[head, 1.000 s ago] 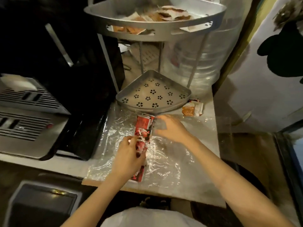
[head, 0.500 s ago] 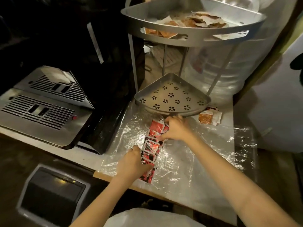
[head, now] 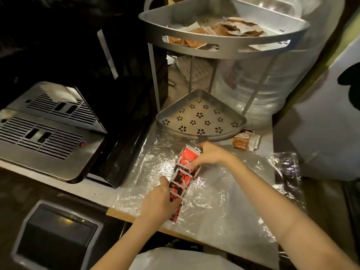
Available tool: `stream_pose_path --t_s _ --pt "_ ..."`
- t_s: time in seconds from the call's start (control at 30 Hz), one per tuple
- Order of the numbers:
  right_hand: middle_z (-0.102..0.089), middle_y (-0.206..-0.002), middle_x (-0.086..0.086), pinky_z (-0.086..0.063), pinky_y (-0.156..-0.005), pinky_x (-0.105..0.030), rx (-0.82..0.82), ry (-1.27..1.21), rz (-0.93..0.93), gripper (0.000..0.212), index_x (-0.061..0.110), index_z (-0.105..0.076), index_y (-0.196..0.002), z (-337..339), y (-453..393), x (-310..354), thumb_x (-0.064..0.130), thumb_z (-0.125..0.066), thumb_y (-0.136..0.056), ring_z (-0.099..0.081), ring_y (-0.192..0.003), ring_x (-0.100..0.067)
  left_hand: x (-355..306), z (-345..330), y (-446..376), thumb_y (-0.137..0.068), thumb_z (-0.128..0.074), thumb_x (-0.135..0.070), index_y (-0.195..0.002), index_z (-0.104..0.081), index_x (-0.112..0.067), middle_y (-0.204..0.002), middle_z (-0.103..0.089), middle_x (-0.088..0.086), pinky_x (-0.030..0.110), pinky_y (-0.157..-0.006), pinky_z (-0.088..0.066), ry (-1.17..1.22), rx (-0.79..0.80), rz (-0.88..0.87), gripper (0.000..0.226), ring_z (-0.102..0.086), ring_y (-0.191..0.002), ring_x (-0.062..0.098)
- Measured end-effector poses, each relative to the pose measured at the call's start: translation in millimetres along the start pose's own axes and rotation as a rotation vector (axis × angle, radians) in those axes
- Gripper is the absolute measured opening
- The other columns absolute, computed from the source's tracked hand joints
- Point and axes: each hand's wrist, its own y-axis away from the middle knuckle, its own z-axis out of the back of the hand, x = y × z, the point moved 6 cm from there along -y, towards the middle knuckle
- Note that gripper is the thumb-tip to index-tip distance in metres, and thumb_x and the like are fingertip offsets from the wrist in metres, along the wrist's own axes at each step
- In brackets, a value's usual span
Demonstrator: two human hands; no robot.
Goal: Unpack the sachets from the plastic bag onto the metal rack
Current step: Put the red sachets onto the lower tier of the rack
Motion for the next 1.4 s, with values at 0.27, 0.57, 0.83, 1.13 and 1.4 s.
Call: stream_pose_path --t_s 0.27,0.57,0.83,1.13,1.4 --pt "-0.069 -0.110 -0.012 -0.051 -0.093 -0.036 0.132 -0.033 0.012 0.048 0.001 -0.063 -0.108 -2 -4 -9 0.006 -0.080 -0.064 -0.066 -0.100 -0.024 2 3 0 -0.080 -0.066 -0.020 -0.107 -0.040 -0.016 -0.093 -0.065 0.001 0.028 -0.065 -0.057 0.394 0.257 0.058 0.038 -0.066 -0.078 0.016" --pt "-0.071 -0.100 -0.007 -0.051 -0.089 -0.034 -0.016 -0.337 0.045 0.040 0.007 -0.066 -0.101 36 9 -12 0.014 -0.079 -0.064 -0.066 -0.092 -0.019 -1 43 -29 -0.066 -0.078 -0.032 -0.116 -0.053 -0.012 -0.098 -0.072 0.009 0.025 -0.072 -0.056 0.863 0.463 -0.010 0.060 -0.071 -0.082 0.019" --pt "-0.069 -0.076 0.000 -0.052 -0.056 -0.018 -0.011 -0.728 -0.077 0.013 0.015 -0.065 -0.082 28 16 -30 0.005 -0.069 -0.075 -0.064 -0.066 -0.010 8 11 -34 -0.047 -0.078 -0.042 -0.103 -0.067 0.001 -0.100 -0.070 0.023 0.040 -0.072 -0.057 1.609 0.585 0.309 0.071 -0.069 -0.083 0.033" --pt "-0.072 -0.099 -0.010 -0.048 -0.096 -0.043 -0.118 -0.666 -0.071 0.060 0.008 -0.068 -0.095 0 4 -41 0.028 -0.091 -0.043 -0.066 -0.097 -0.025 10 -13 -26 -0.084 -0.049 -0.038 -0.109 -0.050 0.006 -0.096 -0.069 0.028 0.049 -0.089 -0.043 1.801 0.447 0.489 0.051 -0.069 -0.081 0.039" --pt "-0.071 -0.077 -0.005 -0.056 -0.059 -0.022 -0.141 -0.817 -0.131 0.025 0.008 -0.065 -0.086 3 19 -47 -0.007 -0.072 -0.067 -0.069 -0.066 -0.014 10 -17 -30 -0.083 -0.039 -0.053 -0.118 -0.049 0.007 -0.116 -0.061 0.029 0.052 -0.104 -0.032 1.731 0.503 0.443 0.069 -0.053 -0.114 0.041"
